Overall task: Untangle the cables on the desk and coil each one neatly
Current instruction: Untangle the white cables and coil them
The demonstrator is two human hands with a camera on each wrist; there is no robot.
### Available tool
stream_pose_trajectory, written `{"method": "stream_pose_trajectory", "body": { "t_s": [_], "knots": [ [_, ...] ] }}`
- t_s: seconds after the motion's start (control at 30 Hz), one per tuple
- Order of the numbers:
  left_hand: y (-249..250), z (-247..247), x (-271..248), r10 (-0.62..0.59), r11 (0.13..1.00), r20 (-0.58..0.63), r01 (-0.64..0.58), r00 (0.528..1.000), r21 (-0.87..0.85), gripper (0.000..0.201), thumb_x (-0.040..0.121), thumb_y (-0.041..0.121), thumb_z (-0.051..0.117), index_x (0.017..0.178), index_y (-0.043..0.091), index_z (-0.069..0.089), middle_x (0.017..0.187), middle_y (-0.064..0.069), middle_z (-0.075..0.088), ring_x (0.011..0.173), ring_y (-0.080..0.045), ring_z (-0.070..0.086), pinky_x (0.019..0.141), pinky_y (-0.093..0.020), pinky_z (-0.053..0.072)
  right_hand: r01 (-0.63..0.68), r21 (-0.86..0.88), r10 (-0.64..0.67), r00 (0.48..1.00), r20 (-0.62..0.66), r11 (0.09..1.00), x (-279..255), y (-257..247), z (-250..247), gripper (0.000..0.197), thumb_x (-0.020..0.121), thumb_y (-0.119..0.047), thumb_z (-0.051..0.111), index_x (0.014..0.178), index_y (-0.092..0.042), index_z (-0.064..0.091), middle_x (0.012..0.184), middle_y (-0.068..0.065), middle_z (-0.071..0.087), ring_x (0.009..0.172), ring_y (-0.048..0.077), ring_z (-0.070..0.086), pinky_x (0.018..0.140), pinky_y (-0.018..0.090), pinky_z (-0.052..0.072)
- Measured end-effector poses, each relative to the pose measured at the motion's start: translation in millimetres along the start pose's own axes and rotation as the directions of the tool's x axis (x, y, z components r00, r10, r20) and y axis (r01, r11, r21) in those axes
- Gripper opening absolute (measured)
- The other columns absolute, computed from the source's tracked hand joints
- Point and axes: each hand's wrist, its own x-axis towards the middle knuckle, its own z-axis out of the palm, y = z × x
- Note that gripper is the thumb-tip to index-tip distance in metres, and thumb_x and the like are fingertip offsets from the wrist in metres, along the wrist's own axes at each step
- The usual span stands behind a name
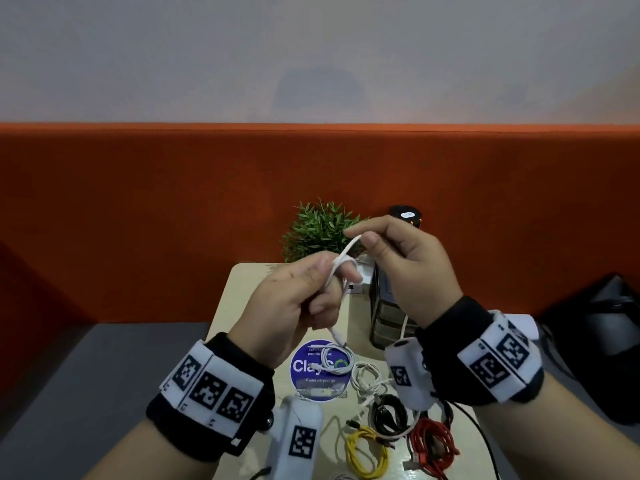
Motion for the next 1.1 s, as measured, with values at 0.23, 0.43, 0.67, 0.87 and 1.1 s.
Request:
{"method": "stream_pose_trajectory", "body": {
  "t_s": [0.23,0.43,0.67,0.87,1.1],
  "knots": [
    [10.5,-2.6,6.4,0.092,0.961,-0.088,-0.112,0.992,-0.252,0.02,0.097,0.02,0.035,0.094,0.006,0.048,0.059,0.001,0.042,0.045,-0.011,0.037,0.049,-0.022,0.038,-0.361,0.169,0.306,0.909,0.283,0.917,-25.9,29.8,37.7,0.04,0.099,-0.011,0.045,0.089,-0.041,0.07,0.06,0.005,0.048,0.05,0.012,0.039,0.045,0.019,0.029],
    [4.3,-5.2,7.5,0.123,0.99,-0.322,-0.137,0.939,-0.023,0.021,0.099,0.021,0.029,0.095,0.009,0.047,0.078,-0.008,0.07,0.073,-0.022,0.07,0.063,-0.03,0.057,-0.398,0.005,0.358,0.83,0.428,0.917,-39.4,32.4,35.4,0.023,0.099,-0.02,0.047,0.095,-0.028,0.068,0.048,-0.005,0.045,0.042,0.008,0.032,0.046,0.023,0.029],
    [-5.7,-28.3,10.9,0.341,0.712,-0.221,-0.098,0.914,0.695,0.018,0.101,0.021,0.036,0.101,0.014,0.052,0.077,-0.001,0.07,0.071,-0.01,0.068,0.064,-0.022,0.051,-0.259,-0.133,0.291,0.847,0.444,0.957,-43.4,19.1,20.3,0.017,0.095,-0.026,0.055,0.101,-0.033,0.07,0.055,-0.007,0.052,0.053,0.01,0.045,0.055,0.03,0.039],
    [-13.7,-20.6,4.1,0.119,0.691,-0.054,-0.043,0.991,0.721,0.035,0.095,0.037,0.035,0.073,0.028,0.061,0.048,0.006,0.047,0.047,-0.008,0.042,0.052,-0.026,0.035,0.022,-0.153,0.013,0.974,0.225,0.988,-16.6,-1.3,-3.9,0.004,0.081,-0.019,0.073,0.079,-0.021,0.07,0.071,-0.007,0.069,0.07,0.003,0.064,0.065,0.019,0.05],
    [1.4,-5.5,3.7,0.007,1.0,0.076,-0.005,0.997,-0.028,0.031,0.092,0.025,0.04,0.085,0.001,0.058,0.045,0.002,0.035,0.039,-0.01,0.026,0.042,-0.02,0.025,0.036,0.044,-0.04,0.996,0.08,0.998,-4.9,8.5,0.1,0.022,0.087,-0.014,0.063,0.099,-0.03,0.073,0.07,-0.013,0.057,0.068,0.0,0.05,0.064,0.01,0.037]
  ]
}}
